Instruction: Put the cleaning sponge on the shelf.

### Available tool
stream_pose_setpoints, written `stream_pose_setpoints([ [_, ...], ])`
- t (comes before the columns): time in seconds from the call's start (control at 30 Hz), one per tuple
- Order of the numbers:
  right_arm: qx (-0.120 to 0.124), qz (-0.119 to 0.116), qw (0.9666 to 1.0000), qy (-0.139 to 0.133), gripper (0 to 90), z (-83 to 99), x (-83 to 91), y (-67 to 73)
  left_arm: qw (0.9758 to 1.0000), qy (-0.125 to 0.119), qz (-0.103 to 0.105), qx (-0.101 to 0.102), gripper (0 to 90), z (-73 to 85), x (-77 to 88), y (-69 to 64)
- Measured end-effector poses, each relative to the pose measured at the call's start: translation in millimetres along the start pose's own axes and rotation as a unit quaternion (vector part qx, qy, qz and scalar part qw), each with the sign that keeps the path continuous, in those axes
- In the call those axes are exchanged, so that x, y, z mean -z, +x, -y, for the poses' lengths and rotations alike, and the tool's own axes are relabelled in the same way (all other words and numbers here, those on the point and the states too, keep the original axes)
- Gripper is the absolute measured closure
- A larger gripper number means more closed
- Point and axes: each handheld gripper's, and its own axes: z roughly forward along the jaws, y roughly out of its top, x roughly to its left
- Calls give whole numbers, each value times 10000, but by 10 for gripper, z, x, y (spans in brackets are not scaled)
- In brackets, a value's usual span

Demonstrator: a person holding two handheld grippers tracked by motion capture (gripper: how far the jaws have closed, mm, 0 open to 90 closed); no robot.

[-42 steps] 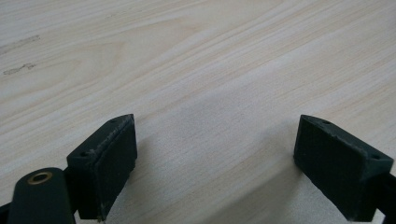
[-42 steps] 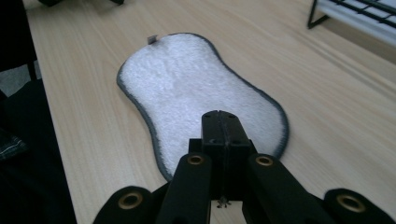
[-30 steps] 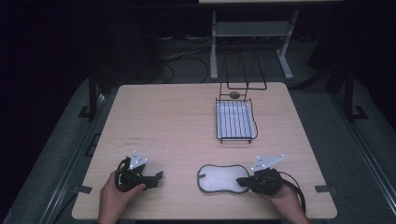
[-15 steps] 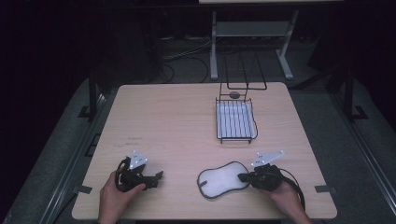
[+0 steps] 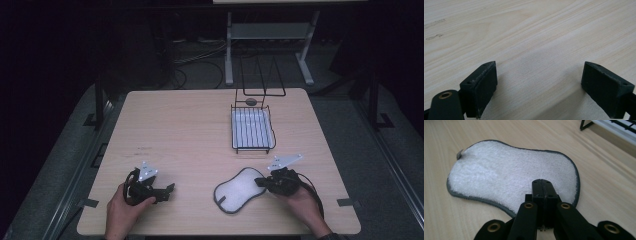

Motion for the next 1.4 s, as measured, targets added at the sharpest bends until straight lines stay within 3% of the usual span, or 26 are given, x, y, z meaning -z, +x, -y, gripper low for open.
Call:
stream_pose_setpoints([
  [0.5,-193,469,9987,-49,900,-83,-18,-311,10000,13,0,1,126,-2,2,0],
  [0.63,-246,460,9985,-151,900,-84,9,-328,10000,12,1,-1,126,-1,2,0],
  [0.77,-158,164,9991,-357,900,-132,73,-151,10000,13,1,-1,126,-1,2,0],
  [1.07,175,-367,9987,-303,900,-154,-14,276,10000,15,-2,-19,126,0,2,3],
  [1.3,316,-472,9984,-16,900,-90,-115,423,10000,14,-3,-18,126,0,2,2],
  [1.4,313,-489,9983,75,900,-72,-145,420,10000,13,-1,-18,126,0,1,2],
])
